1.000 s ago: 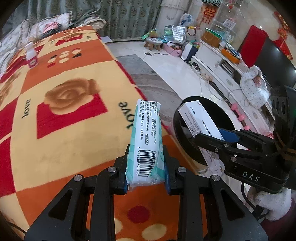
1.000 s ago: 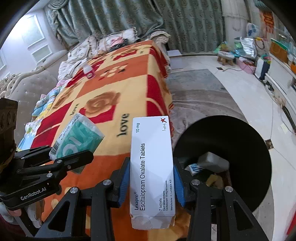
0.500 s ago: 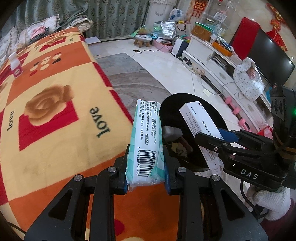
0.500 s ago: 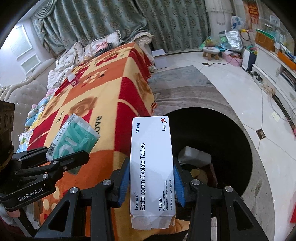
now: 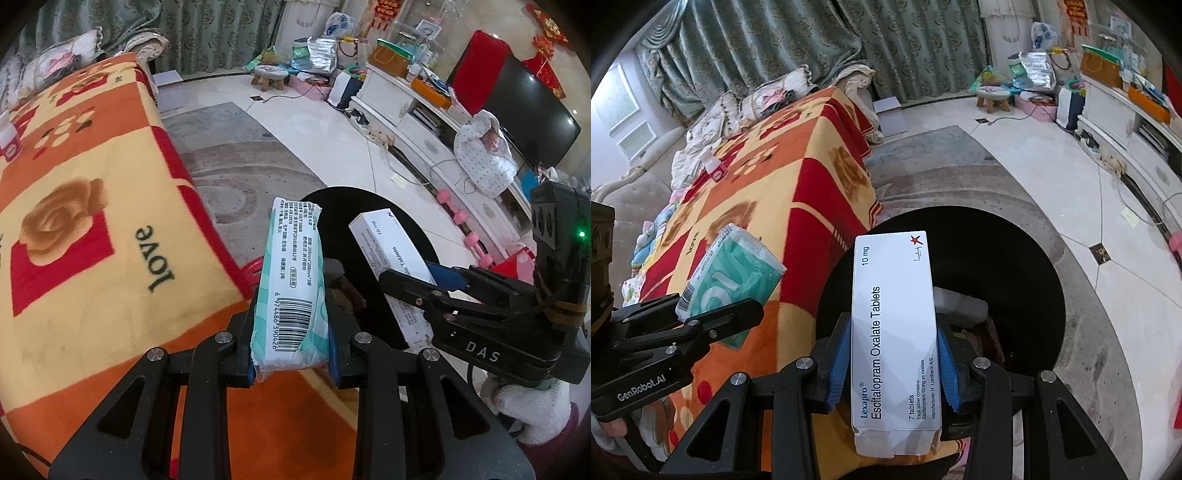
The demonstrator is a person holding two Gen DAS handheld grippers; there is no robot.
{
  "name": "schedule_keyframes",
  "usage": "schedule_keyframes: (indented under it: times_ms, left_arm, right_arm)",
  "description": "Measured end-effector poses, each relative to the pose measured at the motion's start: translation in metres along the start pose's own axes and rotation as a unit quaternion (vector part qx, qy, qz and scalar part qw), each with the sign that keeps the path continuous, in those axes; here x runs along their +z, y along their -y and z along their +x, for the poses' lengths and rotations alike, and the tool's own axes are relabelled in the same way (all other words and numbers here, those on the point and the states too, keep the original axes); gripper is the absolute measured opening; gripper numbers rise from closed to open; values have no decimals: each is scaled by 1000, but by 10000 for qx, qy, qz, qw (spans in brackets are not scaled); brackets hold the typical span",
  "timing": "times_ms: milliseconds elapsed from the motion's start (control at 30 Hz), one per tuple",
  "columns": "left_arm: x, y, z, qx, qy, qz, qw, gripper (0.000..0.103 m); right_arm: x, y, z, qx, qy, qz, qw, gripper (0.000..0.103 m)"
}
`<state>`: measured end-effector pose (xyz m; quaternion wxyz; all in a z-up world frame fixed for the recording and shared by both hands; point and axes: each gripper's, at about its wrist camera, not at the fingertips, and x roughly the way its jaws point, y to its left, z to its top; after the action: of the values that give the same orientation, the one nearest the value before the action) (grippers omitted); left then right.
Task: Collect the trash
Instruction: 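Carry the tissue pack and medicine box over the black bin, then open both grippers to drop the tissue pack and medicine box into the bin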
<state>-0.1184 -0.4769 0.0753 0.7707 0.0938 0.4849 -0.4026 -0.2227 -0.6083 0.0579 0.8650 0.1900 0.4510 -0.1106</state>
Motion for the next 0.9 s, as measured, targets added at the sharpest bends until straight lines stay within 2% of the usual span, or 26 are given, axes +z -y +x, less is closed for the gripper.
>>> schedule_keyframes:
  times_ms: [700,900]
  left_arm:
    - [11,13,23,-189,-117,-35,9997,26]
    - [15,13,26,-379,-115,-96,9992,26]
  right_arm:
    - [1,29,5,-132,-50,357,9993,41]
    - [1,35,6,-156,-62,465,9988,41]
